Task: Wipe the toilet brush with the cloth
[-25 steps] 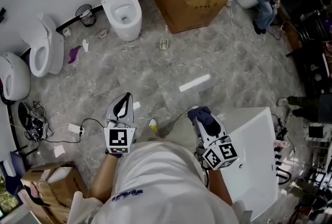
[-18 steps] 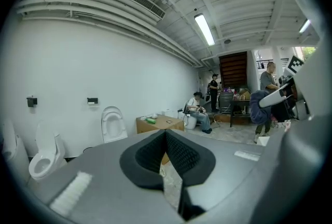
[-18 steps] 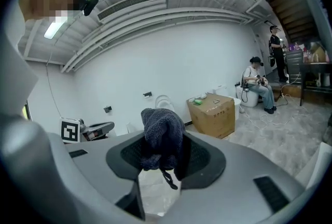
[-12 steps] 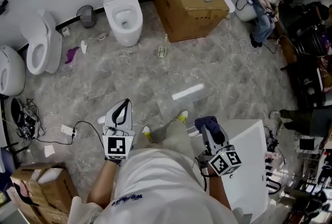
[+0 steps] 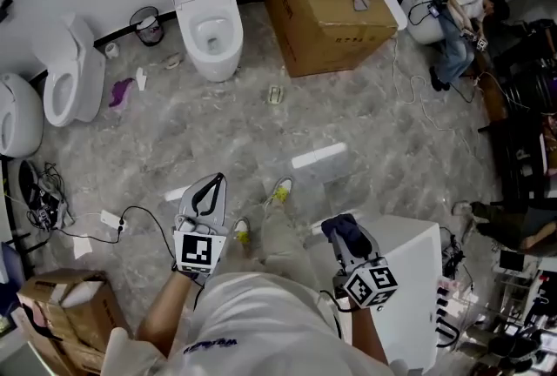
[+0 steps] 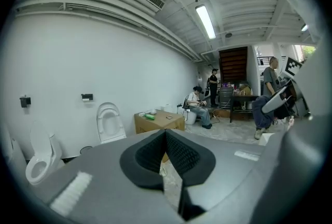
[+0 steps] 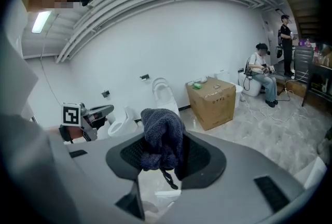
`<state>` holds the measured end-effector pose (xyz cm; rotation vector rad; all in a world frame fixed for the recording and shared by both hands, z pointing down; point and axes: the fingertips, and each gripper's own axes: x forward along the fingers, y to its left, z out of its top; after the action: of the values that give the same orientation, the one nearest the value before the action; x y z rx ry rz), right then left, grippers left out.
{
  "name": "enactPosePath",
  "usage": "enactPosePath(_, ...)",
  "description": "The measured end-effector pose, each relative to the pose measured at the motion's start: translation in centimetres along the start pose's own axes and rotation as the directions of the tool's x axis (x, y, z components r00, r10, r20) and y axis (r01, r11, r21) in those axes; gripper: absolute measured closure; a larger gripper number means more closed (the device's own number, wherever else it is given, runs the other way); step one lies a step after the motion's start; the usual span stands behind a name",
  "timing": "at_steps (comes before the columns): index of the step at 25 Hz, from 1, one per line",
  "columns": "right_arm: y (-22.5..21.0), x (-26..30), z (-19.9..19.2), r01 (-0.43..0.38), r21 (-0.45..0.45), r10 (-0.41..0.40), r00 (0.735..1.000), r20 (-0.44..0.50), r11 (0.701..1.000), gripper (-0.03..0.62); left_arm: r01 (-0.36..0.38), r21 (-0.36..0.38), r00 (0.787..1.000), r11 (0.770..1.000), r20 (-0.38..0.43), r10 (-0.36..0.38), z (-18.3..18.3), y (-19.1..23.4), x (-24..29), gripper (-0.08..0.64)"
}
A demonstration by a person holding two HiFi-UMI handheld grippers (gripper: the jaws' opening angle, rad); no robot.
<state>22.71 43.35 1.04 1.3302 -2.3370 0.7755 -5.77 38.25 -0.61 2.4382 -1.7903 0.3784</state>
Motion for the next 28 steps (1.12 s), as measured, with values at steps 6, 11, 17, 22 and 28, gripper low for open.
enactPosePath(6,-5.3,7.0,3.7,-0.035,-0.066,0.029,0.996,-0.080,0.997,0.422,0.024,-0.002,0.998,1.000,-0.056,-0.024,0.9,0.3,8.6,0.558)
enactPosePath(11,-11.9,11.9,7.3,-0.038,-0.083,0.032,0.996,-0.078,0.996,0.423,0.038,0.037,0.995,0.999,-0.093,-0.034,2.5,0.4,16.0,0.558)
enactPosePath(17,-17.5,19.3,11.0,-0.059,-0.174,0.043,0.995,-0.093,0.983,0.423,0.056,0.094,0.992,0.994,-0.118,-0.044,3.9,0.8,23.6,0.558)
enactPosePath(22,-18.7,26.5,12.8,-0.111,-0.256,0.082,0.989,-0.121,0.960,0.419,0.048,0.132,0.992,0.990,-0.121,-0.031,3.8,2.7,28.6,0.558)
enactPosePath(28,-17.2,34.2,14.7,-0.071,-0.269,0.051,0.995,-0.081,0.961,0.420,0.032,0.100,0.993,0.995,-0.113,-0.021,1.2,7.8,32.5,0.558)
